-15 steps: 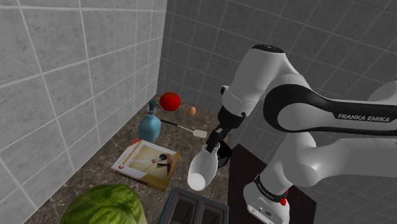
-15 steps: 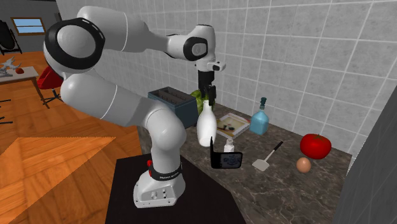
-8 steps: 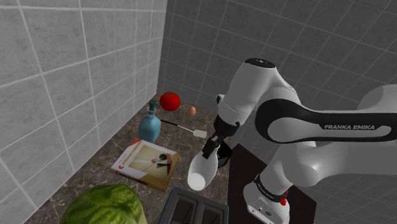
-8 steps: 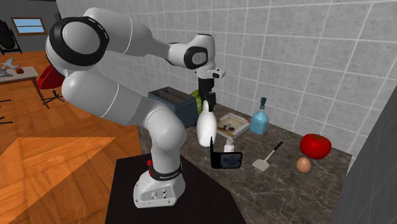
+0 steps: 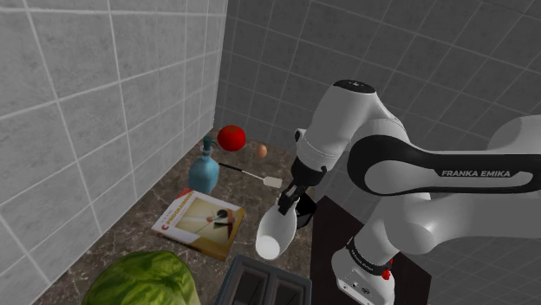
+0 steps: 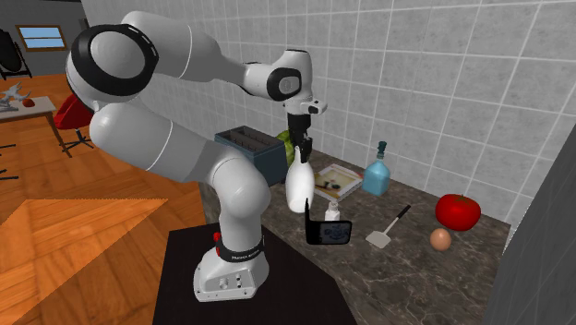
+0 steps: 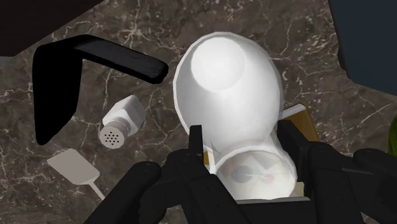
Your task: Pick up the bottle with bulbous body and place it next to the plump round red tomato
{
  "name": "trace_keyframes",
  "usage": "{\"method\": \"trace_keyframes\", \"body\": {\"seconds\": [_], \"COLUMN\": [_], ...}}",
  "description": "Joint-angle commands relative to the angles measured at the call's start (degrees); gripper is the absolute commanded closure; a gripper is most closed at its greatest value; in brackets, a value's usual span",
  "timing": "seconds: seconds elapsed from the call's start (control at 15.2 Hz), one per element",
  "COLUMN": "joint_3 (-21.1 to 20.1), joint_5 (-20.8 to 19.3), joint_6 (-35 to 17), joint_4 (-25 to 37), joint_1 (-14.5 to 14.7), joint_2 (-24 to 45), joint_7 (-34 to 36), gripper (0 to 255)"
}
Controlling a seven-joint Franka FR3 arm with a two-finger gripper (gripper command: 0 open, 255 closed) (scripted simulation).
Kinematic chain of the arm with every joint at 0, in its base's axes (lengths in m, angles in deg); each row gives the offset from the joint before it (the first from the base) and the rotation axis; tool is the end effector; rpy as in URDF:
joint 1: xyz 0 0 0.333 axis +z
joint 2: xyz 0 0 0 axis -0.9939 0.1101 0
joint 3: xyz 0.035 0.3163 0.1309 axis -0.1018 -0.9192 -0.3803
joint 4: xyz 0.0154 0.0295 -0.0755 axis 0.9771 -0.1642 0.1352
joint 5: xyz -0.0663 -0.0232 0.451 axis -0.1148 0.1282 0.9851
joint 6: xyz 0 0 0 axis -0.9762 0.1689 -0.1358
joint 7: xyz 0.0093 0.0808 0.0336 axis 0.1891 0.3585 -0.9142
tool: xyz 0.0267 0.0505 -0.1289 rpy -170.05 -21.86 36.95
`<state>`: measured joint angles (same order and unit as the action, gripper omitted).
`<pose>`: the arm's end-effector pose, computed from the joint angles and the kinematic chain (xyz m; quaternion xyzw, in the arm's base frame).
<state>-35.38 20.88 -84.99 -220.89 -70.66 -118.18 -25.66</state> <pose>0.2668 0.2231 0.3837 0.9982 0.0530 0.0278 0.0019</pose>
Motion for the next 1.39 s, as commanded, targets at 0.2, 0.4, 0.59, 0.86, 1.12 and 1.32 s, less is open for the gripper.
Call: {"method": "trace_keyframes", "body": {"seconds": [0.2, 0.4, 0.59, 0.86, 1.12, 1.32], "joint_3": [0.0, 0.0, 0.6, 1.7, 2.7, 3.4], "joint_5": [0.0, 0.0, -0.5, -1.6, -2.5, -3.2], "joint_6": [0.0, -0.1, 1.7, 5.1, 8.2, 10.5], "joint_4": [-0.1, -0.1, 1.2, 3.9, 6.6, 8.8], "joint_1": [0.0, 0.0, -0.2, -0.6, -1.0, -1.3], "joint_2": [0.0, 0.1, -0.5, -1.2, -1.6, -1.7], "joint_7": [0.0, 0.0, 0.0, 0.1, 0.1, 0.2], "gripper": [255, 255, 255, 255, 255, 255]}}
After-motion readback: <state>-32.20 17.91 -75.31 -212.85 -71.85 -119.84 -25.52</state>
